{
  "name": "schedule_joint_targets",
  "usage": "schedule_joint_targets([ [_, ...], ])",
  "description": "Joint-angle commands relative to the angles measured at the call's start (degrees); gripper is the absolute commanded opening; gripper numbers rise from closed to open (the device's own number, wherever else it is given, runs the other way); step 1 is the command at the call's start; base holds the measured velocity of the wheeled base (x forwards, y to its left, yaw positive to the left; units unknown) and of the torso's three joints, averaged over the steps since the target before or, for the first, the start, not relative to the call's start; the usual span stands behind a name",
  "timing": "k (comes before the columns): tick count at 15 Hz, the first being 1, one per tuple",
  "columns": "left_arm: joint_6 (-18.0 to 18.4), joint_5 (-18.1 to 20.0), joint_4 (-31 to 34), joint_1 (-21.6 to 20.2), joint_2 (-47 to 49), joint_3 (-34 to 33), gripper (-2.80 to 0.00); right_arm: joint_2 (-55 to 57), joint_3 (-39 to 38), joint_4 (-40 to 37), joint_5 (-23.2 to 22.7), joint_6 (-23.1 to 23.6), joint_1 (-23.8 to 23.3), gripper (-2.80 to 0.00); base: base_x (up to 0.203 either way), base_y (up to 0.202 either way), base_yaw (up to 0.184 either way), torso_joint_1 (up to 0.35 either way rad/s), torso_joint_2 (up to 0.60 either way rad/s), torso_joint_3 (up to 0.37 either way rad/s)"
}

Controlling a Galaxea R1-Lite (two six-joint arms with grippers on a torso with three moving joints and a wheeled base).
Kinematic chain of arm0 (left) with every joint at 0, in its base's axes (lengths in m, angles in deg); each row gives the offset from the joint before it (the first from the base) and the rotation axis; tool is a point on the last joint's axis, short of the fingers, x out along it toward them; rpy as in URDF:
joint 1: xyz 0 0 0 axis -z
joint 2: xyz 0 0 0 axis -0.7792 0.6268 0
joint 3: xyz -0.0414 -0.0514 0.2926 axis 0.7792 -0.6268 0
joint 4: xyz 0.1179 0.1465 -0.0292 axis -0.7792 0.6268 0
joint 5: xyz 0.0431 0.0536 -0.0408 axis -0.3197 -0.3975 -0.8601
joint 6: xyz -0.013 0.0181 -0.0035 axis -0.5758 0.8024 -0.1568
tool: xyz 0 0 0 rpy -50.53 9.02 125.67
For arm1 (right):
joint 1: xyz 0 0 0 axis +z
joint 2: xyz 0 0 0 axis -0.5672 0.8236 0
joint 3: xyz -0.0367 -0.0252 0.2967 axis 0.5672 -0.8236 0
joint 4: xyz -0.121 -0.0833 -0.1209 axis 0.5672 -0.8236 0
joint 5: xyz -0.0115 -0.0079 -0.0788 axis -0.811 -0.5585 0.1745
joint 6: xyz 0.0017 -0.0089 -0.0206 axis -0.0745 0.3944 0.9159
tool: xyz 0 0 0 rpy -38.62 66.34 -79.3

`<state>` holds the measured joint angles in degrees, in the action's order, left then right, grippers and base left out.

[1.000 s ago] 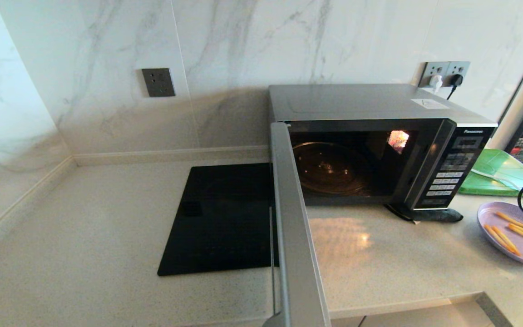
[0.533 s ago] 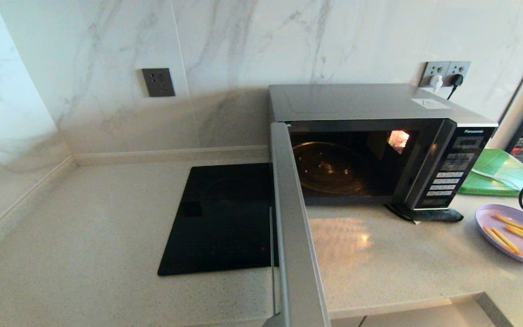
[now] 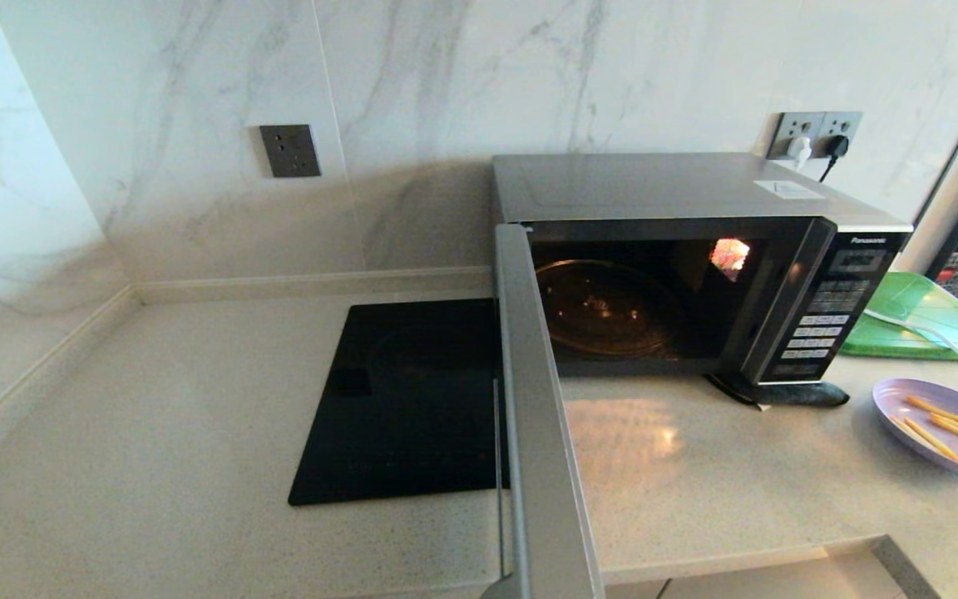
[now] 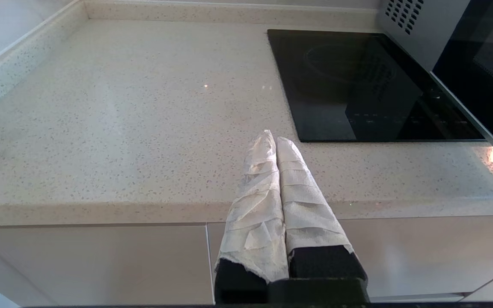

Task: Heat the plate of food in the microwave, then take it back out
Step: Put the plate in the microwave oven

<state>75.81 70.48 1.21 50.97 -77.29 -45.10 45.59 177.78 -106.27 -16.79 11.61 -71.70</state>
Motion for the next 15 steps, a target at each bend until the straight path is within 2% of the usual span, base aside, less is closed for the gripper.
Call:
schedule_joint_targets([
  [1, -0.1, 0.0, 0.0, 0.0, 0.1, 0.0, -2.8, -1.8, -0.4, -0.1, 0.0, -0.4, 0.0, -2.8, 0.0, 0.0, 0.0, 0.0, 0.0, 0.0],
  [15, -0.1, 0.0, 0.0, 0.0, 0.1, 0.0, -2.8, -5.7, -0.9, 0.0, 0.1, 0.7, -0.3, -2.8, 0.0, 0.0, 0.0, 0.0, 0.0, 0.0],
])
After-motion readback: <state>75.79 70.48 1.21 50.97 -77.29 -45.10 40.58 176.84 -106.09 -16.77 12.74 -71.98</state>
